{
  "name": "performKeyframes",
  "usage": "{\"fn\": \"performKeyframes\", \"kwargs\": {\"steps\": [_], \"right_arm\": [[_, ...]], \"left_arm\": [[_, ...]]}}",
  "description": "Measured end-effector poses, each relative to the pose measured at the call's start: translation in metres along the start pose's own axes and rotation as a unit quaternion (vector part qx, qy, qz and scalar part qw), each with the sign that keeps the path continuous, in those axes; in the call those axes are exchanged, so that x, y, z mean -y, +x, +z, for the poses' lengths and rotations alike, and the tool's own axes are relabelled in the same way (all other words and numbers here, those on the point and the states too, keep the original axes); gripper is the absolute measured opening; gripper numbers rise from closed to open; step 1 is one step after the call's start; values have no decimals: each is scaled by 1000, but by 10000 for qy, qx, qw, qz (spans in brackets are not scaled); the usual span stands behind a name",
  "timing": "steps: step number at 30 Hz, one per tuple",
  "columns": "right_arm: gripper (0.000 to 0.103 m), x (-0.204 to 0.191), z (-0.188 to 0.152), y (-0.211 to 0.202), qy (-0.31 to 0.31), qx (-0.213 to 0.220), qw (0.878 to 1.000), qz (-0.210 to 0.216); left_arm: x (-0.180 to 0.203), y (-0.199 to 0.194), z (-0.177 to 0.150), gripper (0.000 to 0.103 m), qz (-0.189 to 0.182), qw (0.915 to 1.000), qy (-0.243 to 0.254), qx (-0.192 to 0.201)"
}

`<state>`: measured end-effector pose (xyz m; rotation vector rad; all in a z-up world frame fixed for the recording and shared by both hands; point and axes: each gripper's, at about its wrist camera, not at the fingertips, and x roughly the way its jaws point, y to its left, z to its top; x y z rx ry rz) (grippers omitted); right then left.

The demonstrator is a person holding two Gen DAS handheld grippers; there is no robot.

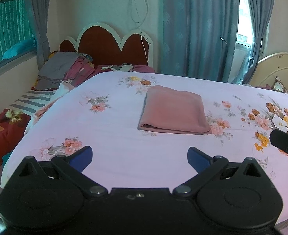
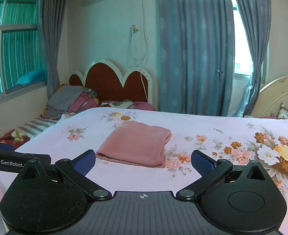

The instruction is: Fold small clothes

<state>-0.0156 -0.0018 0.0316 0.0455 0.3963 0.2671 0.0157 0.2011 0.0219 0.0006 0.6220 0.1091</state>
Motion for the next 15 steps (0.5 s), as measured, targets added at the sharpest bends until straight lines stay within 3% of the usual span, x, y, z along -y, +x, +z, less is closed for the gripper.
{"fn": "performKeyframes", "kwargs": {"steps": [11,15], "right_arm": [[103,10,-4,22,81,-208,9997,-28],[103,19,-8,37,136,-338,9993,-123]], "left_arm": [[9,26,4,102,-203,9995,222,0],[14,53,10,103,-272,9991,303,-86]]}}
